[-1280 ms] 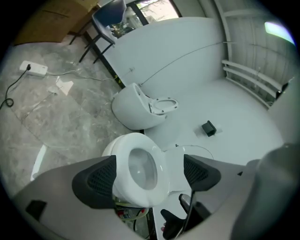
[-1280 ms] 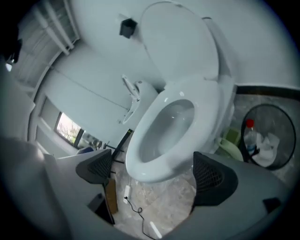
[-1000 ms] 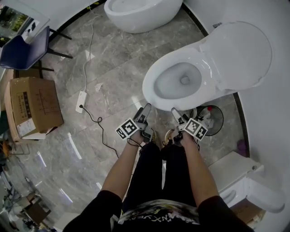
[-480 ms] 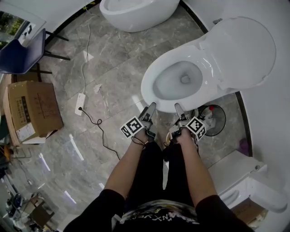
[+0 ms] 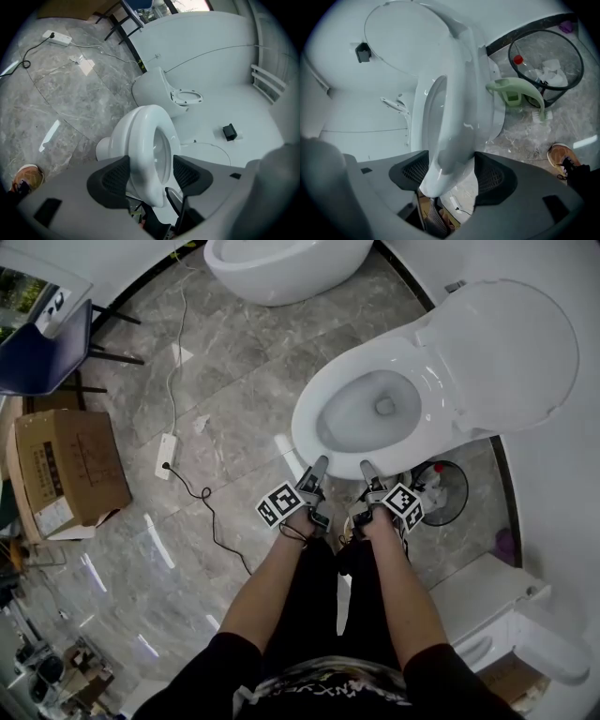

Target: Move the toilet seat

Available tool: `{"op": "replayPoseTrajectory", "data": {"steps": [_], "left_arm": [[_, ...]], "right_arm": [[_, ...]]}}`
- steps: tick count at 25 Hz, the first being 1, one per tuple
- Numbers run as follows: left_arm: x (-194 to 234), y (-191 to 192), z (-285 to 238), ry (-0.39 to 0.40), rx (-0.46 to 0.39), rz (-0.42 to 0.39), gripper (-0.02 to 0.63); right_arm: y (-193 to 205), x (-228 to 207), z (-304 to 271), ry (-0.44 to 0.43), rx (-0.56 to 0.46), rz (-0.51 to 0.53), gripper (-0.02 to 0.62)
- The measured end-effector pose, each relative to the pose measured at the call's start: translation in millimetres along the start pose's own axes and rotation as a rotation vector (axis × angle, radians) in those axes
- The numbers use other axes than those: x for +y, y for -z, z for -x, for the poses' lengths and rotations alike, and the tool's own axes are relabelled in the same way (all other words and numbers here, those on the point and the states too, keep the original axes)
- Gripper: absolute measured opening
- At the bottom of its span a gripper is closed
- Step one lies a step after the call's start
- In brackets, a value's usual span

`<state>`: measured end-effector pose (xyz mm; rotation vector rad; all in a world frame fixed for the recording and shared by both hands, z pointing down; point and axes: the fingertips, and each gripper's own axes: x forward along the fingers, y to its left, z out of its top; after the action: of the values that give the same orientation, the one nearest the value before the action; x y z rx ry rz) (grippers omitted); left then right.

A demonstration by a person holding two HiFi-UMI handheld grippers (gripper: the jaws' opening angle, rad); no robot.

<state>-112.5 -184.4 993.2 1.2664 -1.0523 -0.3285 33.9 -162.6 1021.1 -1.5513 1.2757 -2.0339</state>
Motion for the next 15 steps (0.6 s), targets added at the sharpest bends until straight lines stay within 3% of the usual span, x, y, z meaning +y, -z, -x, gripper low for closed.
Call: {"op": "replayPoseTrajectory", "data": {"steps": [2, 7, 15], "left_arm": [[7, -2, 1, -0.024, -0.004, 0.021, 0.249], [18, -2, 1, -0.08, -0.006, 0.016, 0.149], [18, -3, 2, -0.076, -0.031, 0.064, 0.146]], "right_arm": [[1, -3, -1, 0.008, -0.006, -0.028, 0.258], [2, -6, -3, 0.016, 0.009, -0.07, 0.267], [12, 2, 5, 0.02, -0.006, -0.118, 0.186]]}}
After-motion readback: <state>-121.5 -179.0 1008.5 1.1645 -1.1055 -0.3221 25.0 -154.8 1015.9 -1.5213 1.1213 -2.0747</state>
